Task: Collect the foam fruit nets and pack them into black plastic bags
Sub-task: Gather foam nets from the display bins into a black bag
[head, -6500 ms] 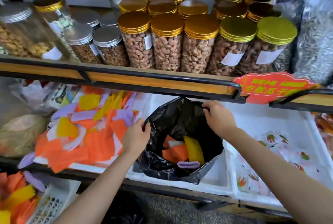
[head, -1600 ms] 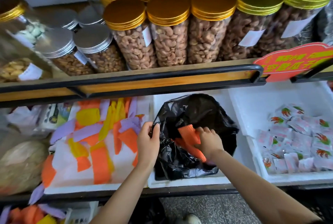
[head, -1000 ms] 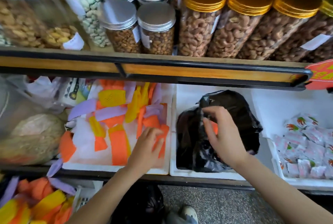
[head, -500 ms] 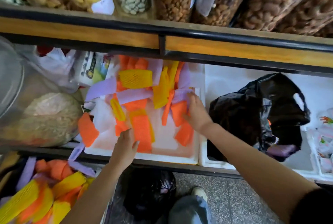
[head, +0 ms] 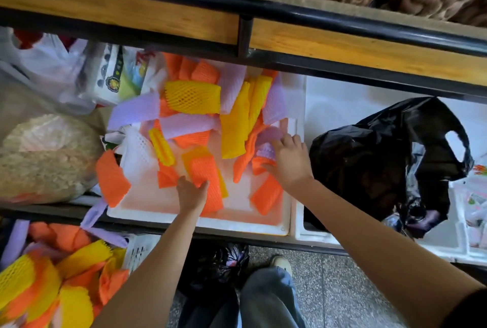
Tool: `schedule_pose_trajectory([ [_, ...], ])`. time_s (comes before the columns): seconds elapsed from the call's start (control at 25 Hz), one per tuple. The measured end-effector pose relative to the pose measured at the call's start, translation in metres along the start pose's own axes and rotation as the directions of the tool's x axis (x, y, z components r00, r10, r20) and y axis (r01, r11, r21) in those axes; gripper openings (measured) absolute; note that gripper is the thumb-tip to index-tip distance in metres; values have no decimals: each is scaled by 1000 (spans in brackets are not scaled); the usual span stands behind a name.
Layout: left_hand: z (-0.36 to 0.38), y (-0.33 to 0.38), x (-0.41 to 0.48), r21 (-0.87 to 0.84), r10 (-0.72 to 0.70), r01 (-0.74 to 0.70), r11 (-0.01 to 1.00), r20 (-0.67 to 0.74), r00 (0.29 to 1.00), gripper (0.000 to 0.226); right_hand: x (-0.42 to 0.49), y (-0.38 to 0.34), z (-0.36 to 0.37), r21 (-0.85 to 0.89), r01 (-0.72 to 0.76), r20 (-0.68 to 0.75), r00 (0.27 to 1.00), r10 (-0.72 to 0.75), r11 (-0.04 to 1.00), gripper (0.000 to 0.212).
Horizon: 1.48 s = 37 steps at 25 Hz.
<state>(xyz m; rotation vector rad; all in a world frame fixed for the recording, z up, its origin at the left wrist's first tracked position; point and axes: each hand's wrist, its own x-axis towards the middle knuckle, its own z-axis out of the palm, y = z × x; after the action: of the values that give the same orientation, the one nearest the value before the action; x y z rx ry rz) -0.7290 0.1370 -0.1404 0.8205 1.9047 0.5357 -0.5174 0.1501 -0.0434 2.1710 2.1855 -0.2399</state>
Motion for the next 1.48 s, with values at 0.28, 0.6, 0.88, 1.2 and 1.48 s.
schedule_pose_trajectory([
  [0.28,1,28,-35,-27,56,-55,998,12,998,29,-31,21,-12,109,54,-212,977,-30,993,54],
  [0.6,-3,21,-98,-318,165,-128,940,91,982,35,-88,-23,-17,596,30,-103,994,39,802,54],
  [0.88,-26,13,-112,-466,95,68,882,319,943,74,-122,-56,23,607,328,-187,944,-270,724,49],
  [1.2,-87,-21,-94,-375,116,-109,921,-2,993,49,-113,-48,43,573,183,20,971,-237,799,54],
  [1.48,-113,-41,-92,-415,166,-140,899,25,986,65,-76,-51,74,596,-397,447,886,123,697,66],
])
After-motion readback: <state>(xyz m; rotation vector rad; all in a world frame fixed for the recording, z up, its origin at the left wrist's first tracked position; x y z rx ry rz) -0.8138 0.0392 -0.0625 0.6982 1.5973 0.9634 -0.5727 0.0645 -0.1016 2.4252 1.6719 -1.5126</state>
